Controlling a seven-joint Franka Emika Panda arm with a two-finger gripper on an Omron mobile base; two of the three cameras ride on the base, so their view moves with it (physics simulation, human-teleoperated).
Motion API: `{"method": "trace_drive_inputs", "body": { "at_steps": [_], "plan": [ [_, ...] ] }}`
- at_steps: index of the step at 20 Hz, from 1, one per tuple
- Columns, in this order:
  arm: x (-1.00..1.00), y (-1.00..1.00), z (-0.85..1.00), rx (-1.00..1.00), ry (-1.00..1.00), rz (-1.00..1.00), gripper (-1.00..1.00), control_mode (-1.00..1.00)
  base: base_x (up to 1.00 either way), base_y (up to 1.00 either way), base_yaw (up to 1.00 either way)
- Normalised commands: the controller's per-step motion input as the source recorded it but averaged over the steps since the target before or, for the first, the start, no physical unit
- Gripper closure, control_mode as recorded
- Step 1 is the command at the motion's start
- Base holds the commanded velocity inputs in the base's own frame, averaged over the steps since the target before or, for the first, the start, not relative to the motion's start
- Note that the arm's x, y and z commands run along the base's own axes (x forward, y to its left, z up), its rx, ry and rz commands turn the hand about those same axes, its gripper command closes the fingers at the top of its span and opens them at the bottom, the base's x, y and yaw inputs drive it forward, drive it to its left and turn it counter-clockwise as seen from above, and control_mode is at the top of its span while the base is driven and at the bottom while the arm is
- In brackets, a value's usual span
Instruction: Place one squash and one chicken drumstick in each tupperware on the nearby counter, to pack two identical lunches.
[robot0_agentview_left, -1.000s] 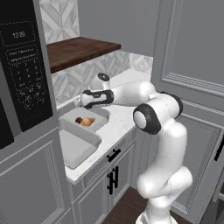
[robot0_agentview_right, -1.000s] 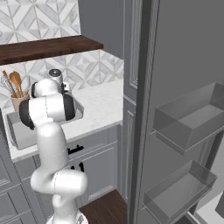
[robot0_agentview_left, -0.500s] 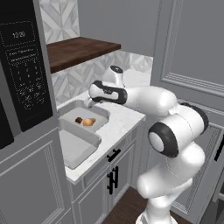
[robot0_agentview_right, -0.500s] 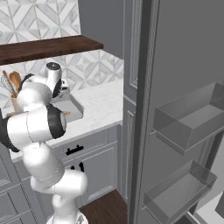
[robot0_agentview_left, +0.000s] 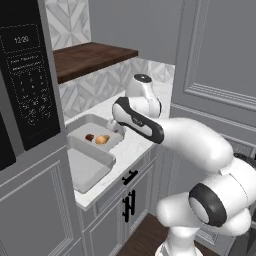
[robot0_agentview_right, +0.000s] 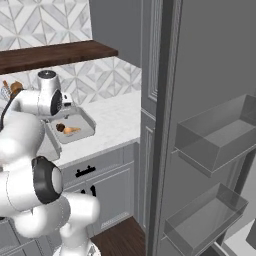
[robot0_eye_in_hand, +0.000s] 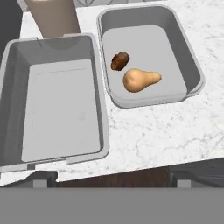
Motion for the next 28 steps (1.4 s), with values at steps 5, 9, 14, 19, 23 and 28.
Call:
{"method": "trace_drive_inputs", "body": {
  "at_steps": [5, 9, 14, 19, 23, 28],
  "plan": [
    [-1.00, -0.35, 0.82, -0.01, 0.23, -0.05, -1.00, -1.00, 0.00, 0.00, 0.00],
    [-1.00, -0.16, 0.32, -0.16, 0.02, -0.12, -1.00, -1.00, 0.00, 0.00, 0.00],
    [-1.00, -0.33, 0.03, -0.08, -0.20, -0.03, -1.00, -1.00, 0.00, 0.00, 0.00],
    [-1.00, -0.49, 0.21, 0.12, -0.10, -0.10, -1.00, -1.00, 0.00, 0.00, 0.00],
    [-1.00, -0.39, 0.28, 0.19, 0.00, -0.19, -1.00, -1.00, 0.00, 0.00, 0.00],
    [-1.00, -0.36, 0.33, 0.11, 0.00, -0.17, -1.00, -1.00, 0.00, 0.00, 0.00]
  ]
}}
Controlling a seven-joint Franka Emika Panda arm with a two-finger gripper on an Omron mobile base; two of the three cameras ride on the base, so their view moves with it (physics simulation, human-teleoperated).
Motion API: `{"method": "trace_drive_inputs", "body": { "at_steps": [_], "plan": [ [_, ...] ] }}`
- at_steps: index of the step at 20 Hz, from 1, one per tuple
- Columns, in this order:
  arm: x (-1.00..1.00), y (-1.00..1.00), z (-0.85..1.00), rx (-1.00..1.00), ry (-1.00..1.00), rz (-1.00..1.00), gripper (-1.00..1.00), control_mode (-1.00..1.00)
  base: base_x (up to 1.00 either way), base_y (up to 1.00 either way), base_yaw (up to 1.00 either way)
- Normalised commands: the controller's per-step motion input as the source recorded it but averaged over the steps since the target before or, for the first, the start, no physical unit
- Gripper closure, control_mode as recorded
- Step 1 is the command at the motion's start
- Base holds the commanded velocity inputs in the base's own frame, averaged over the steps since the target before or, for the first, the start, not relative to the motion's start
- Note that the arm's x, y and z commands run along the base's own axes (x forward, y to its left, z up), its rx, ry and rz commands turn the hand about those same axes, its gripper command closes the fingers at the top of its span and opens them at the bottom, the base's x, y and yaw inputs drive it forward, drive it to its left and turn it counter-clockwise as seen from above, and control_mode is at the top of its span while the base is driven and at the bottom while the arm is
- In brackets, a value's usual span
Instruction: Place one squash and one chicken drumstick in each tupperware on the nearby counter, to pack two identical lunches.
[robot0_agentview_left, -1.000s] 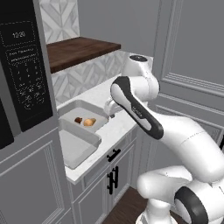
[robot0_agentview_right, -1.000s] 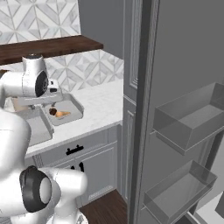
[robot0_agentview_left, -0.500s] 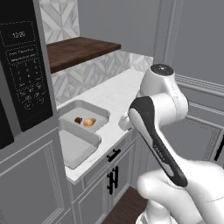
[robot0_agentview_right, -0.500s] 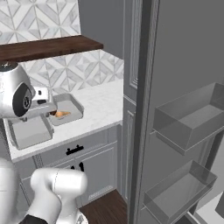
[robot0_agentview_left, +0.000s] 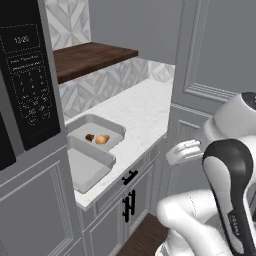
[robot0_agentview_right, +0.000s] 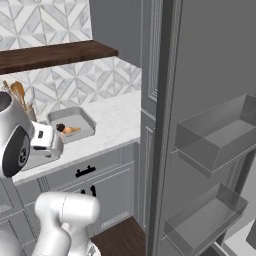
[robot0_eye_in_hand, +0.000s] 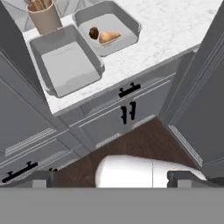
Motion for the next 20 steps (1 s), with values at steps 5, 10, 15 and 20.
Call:
{"method": "trace_drive_inputs", "body": {
  "at_steps": [5, 10, 15, 20],
  "plan": [
    [-0.68, -0.18, 0.26, 0.04, 0.00, -0.13, -1.00, 1.00, -0.12, -0.02, -0.03],
    [0.00, 0.00, 0.00, 0.00, 0.00, 0.00, -1.00, 1.00, -0.23, -0.13, -0.09],
    [0.00, 0.00, 0.00, 0.00, 0.00, 0.00, -1.00, 1.00, -0.72, -0.17, 0.00],
    [0.00, 0.00, 0.00, 0.00, 0.00, 0.00, -1.00, 1.00, -0.90, -0.10, -0.15]
  ]
}}
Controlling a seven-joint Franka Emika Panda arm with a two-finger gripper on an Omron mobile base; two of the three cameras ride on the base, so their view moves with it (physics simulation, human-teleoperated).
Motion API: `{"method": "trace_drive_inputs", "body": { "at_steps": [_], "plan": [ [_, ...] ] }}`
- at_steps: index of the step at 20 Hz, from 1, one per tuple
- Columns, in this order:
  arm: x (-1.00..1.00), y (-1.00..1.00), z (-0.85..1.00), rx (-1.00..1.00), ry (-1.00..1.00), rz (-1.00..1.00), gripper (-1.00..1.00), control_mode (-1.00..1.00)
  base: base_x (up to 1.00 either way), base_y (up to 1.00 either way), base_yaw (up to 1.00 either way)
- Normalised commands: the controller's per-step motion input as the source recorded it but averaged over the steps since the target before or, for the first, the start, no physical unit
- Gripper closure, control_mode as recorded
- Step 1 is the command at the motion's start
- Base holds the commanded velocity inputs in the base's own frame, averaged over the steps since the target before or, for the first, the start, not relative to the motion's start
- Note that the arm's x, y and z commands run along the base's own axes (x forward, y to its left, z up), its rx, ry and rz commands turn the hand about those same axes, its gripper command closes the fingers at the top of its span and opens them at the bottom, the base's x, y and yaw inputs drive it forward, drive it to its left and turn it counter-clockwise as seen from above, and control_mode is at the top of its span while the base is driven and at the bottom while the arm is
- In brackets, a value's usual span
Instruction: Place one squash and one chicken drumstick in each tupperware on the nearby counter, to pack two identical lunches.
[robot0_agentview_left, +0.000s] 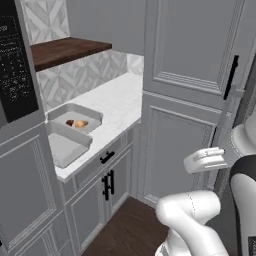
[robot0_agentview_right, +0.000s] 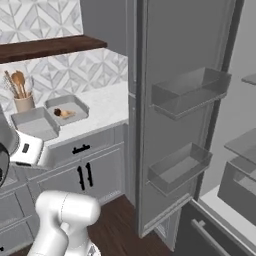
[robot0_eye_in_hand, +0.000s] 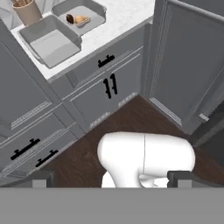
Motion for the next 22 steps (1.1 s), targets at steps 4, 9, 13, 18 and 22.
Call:
{"method": "trace_drive_inputs", "body": {
  "at_steps": [4, 9, 13, 18, 22],
  "plan": [
    [0.00, 0.00, 0.00, 0.00, 0.00, 0.00, -1.00, 1.00, -0.39, -0.27, -0.46],
    [0.00, 0.00, 0.00, 0.00, 0.00, 0.00, -1.00, 1.00, -0.02, -0.26, -0.57],
    [0.00, 0.00, 0.00, 0.00, 0.00, 0.00, -1.00, 1.00, 0.00, -0.79, -0.42],
    [0.00, 0.00, 0.00, 0.00, 0.00, 0.00, -1.00, 1.00, -0.07, -1.00, -0.25],
    [0.00, 0.00, 0.00, 0.00, 0.00, 0.00, -1.00, 1.00, -0.05, -1.00, -0.13]
  ]
}}
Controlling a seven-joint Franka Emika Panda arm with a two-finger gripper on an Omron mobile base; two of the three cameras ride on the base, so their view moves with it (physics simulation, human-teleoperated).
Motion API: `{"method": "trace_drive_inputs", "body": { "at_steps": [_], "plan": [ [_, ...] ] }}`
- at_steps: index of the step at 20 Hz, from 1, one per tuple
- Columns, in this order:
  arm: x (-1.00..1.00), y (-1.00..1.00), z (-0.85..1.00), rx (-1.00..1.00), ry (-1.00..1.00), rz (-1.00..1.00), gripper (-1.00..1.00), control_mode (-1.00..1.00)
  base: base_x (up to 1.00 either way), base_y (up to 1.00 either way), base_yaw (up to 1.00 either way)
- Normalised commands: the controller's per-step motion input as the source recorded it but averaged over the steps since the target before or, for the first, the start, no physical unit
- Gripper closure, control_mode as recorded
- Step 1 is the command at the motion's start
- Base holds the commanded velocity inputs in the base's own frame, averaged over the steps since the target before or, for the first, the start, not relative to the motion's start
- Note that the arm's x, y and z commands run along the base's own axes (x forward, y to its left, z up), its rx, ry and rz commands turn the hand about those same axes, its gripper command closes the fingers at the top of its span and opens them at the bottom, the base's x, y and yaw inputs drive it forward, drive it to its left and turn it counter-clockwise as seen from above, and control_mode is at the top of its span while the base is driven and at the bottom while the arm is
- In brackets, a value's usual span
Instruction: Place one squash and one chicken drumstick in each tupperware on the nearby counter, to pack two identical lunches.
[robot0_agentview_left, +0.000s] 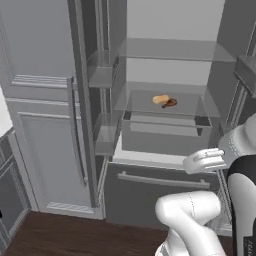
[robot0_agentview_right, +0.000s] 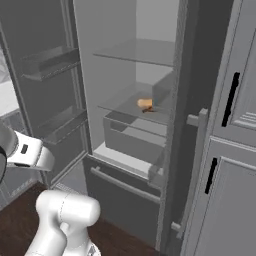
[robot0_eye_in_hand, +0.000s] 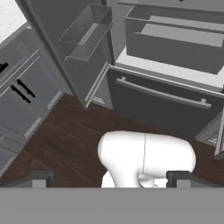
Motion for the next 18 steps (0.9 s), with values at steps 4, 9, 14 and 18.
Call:
{"method": "trace_drive_inputs", "body": {
  "at_steps": [4, 9, 14, 18],
  "plan": [
    [0.00, 0.00, 0.00, 0.00, 0.00, 0.00, -1.00, 1.00, 0.00, -0.75, -0.18],
    [0.00, 0.00, 0.00, 0.00, 0.00, 0.00, -1.00, 1.00, 0.04, 0.02, -0.38],
    [0.00, 0.00, 0.00, 0.00, 0.00, 0.00, -1.00, 1.00, 0.00, 0.54, -0.42],
    [0.00, 0.00, 0.00, 0.00, 0.00, 0.00, -1.00, 1.00, 0.22, 0.58, -0.34]
  ]
}}
